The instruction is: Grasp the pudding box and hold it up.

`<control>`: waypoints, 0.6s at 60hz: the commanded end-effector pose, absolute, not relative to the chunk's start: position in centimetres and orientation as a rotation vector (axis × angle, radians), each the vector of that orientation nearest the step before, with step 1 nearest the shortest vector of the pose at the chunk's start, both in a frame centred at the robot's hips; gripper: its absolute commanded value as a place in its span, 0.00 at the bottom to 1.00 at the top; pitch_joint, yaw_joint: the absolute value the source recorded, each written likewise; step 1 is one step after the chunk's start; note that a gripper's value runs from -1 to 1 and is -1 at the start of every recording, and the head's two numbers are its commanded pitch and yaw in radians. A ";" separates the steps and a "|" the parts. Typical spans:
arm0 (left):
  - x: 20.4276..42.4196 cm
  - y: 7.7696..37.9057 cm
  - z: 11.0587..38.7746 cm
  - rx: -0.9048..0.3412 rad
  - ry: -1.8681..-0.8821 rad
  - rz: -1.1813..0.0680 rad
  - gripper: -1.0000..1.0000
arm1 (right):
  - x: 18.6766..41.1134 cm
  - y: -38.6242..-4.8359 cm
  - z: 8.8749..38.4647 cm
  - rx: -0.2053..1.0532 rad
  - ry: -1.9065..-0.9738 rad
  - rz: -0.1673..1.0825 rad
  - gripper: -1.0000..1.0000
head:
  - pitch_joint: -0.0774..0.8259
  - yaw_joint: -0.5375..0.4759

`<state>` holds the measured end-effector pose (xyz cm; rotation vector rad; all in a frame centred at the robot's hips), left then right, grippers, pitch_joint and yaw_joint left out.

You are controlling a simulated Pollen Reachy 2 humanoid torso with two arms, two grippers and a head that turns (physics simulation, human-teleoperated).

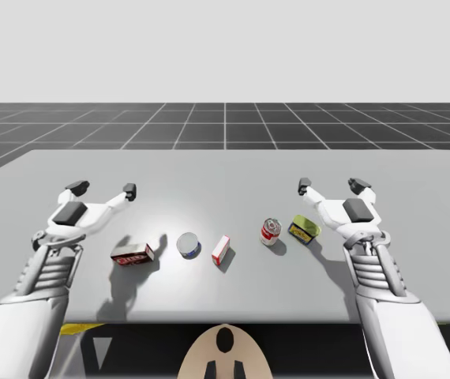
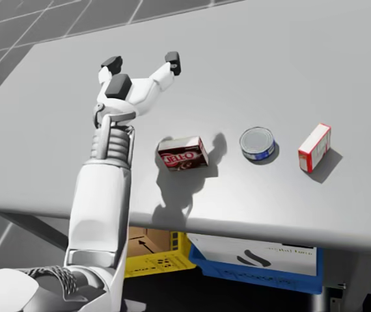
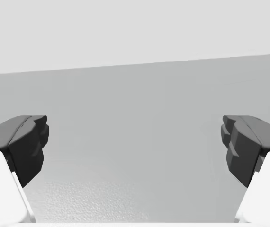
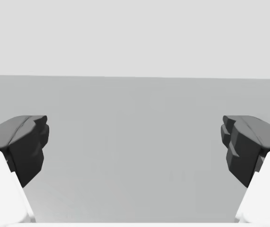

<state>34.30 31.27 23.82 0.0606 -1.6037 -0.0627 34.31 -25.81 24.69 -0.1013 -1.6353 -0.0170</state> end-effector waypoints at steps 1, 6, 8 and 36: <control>33.0 30.7 25.0 -0.017 -1.606 -0.064 0.00 | 34.3 -25.8 24.7 -0.101 -1.633 -0.017 0.00 | 0.94 0.94; 31.7 30.4 26.0 -0.084 -1.577 -0.087 0.00 | 34.3 -25.8 24.7 -0.102 -1.632 -0.018 0.00 | 0.93 0.94; 31.3 30.4 26.3 -0.088 -1.548 -0.102 0.00 | 34.3 -25.8 24.6 -0.102 -1.631 -0.019 0.00 | 0.93 0.94; 21.3 32.9 25.6 -0.336 -1.264 -0.398 0.00 | 34.5 -25.7 24.4 -0.105 -1.624 -0.014 0.00 | 0.92 0.95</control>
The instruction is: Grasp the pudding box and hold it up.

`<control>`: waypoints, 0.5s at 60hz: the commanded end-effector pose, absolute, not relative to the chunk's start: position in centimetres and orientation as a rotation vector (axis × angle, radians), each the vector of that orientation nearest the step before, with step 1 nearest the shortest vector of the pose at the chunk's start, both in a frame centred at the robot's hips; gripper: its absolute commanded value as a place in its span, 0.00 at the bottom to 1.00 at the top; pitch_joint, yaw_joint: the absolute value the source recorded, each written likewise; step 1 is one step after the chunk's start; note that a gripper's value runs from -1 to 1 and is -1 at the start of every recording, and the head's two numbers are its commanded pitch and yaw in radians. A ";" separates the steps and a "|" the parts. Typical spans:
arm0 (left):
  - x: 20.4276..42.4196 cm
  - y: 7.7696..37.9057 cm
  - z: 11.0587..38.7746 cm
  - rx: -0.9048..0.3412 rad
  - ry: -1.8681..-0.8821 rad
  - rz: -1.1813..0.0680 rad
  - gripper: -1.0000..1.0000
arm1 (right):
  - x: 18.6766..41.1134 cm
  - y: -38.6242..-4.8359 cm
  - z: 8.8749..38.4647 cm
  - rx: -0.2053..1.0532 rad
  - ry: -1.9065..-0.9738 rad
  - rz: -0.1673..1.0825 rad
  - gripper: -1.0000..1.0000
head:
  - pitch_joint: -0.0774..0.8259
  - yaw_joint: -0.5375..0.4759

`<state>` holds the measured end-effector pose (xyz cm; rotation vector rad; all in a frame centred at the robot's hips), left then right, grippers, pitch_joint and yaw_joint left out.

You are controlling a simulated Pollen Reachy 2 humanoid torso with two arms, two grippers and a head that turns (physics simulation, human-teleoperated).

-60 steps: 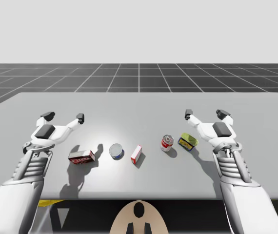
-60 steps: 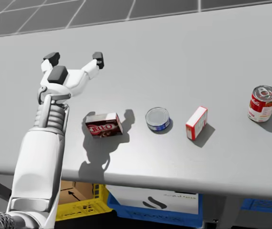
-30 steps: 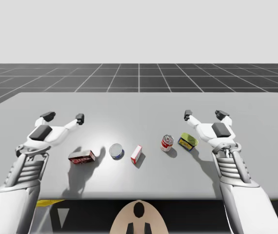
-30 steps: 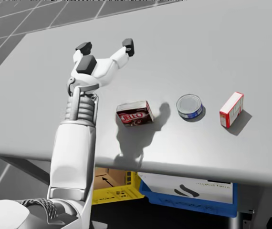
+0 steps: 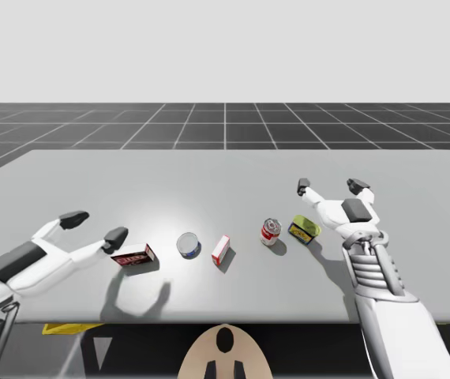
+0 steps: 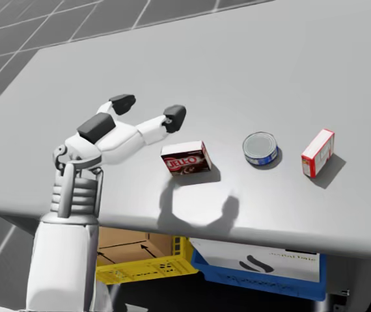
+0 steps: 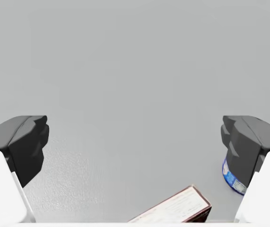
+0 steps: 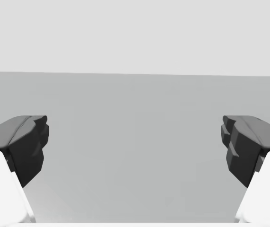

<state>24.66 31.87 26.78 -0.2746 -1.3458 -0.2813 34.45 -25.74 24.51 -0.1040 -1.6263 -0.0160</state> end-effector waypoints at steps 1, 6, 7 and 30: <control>21.2 33.0 25.4 -0.336 -1.260 -0.412 0.00 | 34.5 -25.7 24.4 -0.105 -1.623 -0.014 0.00 | 0.92 0.95; 20.4 33.9 23.7 -0.378 -1.193 -0.503 0.00 | 34.6 -25.7 24.4 -0.105 -1.623 -0.015 0.00 | 0.92 0.95; 20.4 34.0 23.5 -0.380 -1.185 -0.512 0.00 | 34.6 -25.7 24.4 -0.105 -1.623 -0.015 0.00 | 0.92 0.95; 22.5 37.0 19.2 -0.467 -1.097 -0.559 0.00 | 34.7 -25.8 24.3 -0.106 -1.623 -0.015 0.00 | 0.92 0.95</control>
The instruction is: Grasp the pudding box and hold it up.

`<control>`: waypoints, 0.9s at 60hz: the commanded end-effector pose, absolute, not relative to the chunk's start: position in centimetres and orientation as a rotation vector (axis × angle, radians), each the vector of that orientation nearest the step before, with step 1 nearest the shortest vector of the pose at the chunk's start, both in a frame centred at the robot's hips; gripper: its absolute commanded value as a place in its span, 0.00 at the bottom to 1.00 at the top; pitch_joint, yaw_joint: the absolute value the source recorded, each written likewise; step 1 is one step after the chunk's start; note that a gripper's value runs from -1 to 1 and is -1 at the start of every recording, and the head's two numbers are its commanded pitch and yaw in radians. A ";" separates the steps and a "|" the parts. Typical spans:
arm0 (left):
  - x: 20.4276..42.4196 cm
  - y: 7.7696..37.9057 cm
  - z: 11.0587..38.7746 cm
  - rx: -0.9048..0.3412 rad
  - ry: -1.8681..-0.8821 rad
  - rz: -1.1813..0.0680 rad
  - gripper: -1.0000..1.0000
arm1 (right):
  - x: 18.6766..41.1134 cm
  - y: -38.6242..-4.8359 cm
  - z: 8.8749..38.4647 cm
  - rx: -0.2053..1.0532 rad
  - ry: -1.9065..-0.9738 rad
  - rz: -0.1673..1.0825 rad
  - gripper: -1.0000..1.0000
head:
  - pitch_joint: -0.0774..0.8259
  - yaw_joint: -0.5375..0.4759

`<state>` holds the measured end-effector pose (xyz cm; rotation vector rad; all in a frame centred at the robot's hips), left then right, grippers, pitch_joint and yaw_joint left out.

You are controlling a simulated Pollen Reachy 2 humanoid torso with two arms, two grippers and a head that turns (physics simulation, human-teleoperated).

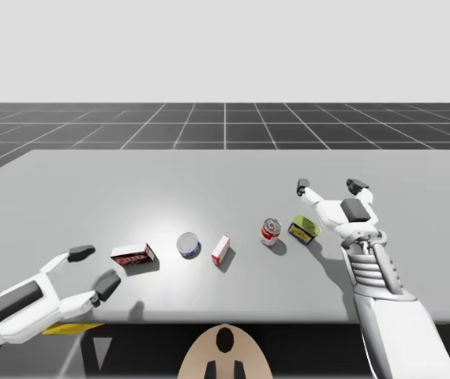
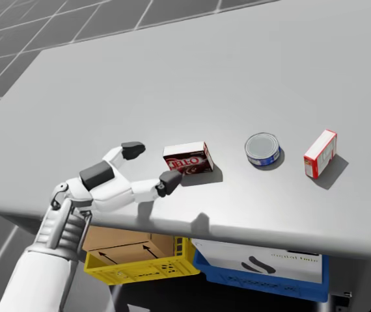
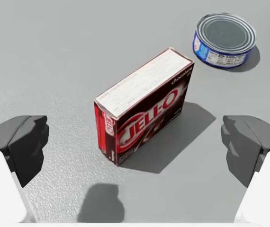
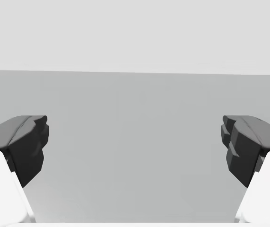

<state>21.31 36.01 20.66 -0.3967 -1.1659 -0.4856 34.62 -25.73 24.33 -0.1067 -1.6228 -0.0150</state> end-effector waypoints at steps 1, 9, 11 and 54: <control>22.6 37.0 19.1 -0.474 -1.093 -0.561 0.00 | 34.7 -25.8 24.3 -0.106 -1.623 -0.015 0.00 | 0.92 0.95; 24.3 37.4 18.5 -0.524 -1.078 -0.569 0.00 | 34.7 -25.8 24.4 -0.106 -1.627 -0.013 0.00 | 0.92 0.95; 24.7 37.3 18.4 -0.527 -1.073 -0.573 0.00 | 34.7 -25.8 24.4 -0.107 -1.627 -0.013 0.00 | 0.92 0.95; 27.1 34.0 16.5 -0.554 -0.992 -0.693 1.00 | 34.7 -26.1 24.5 -0.103 -1.632 -0.019 0.00 | 0.90 0.91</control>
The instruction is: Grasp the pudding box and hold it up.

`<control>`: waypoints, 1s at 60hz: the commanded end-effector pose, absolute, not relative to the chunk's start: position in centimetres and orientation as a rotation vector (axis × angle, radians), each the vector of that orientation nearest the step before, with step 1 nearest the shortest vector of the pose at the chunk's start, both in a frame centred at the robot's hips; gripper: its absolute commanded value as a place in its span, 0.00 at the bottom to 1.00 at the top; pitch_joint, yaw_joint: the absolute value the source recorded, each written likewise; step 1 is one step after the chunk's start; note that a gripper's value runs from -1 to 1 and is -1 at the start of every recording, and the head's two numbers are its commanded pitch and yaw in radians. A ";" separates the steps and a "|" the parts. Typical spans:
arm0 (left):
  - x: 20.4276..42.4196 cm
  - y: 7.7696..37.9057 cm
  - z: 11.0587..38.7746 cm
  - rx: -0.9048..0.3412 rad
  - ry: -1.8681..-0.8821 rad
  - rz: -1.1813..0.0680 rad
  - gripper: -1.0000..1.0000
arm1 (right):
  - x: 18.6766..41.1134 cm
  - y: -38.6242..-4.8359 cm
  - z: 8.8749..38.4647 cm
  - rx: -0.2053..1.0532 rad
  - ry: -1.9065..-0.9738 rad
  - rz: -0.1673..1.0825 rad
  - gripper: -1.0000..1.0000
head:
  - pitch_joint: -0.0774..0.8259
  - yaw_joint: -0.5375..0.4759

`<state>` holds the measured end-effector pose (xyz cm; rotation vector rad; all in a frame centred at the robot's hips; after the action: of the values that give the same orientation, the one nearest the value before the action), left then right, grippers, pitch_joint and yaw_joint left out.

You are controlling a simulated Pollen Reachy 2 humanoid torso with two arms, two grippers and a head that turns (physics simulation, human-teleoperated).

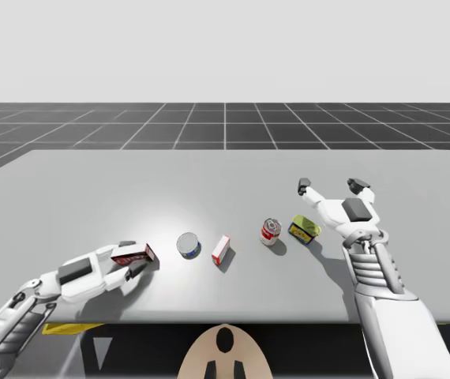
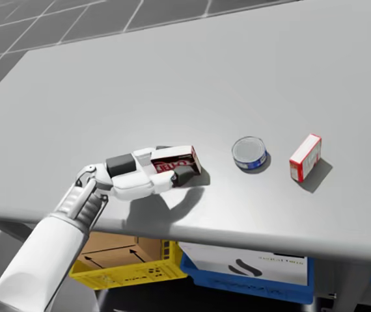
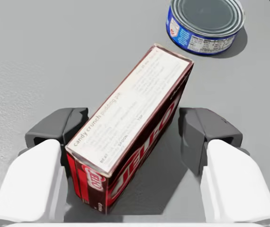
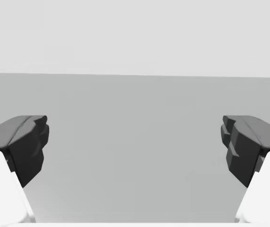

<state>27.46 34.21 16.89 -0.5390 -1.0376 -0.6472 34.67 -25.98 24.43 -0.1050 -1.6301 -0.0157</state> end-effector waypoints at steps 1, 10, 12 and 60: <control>26.9 34.0 16.5 -0.549 -0.993 -0.702 1.00 | 34.7 -26.1 24.5 -0.103 -1.632 -0.019 0.00 | 0.90 0.91; 26.4 34.0 16.2 -0.543 -0.990 -0.733 1.00 | 34.7 -26.1 24.5 -0.104 -1.631 -0.020 0.00 | 0.89 0.92; 26.2 34.0 16.1 -0.537 -0.987 -0.737 1.00 | 34.7 -26.1 24.5 -0.104 -1.632 -0.020 0.00 | 0.87 0.92; 26.4 32.6 25.7 -0.425 -1.183 -0.751 1.00 | 34.8 -26.6 24.6 -0.136 -1.643 -0.009 0.00 | 0.50 0.93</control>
<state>25.72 33.04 21.11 -0.4739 -1.0730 -0.7402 34.78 -26.35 24.64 -0.1204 -1.6380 -0.0166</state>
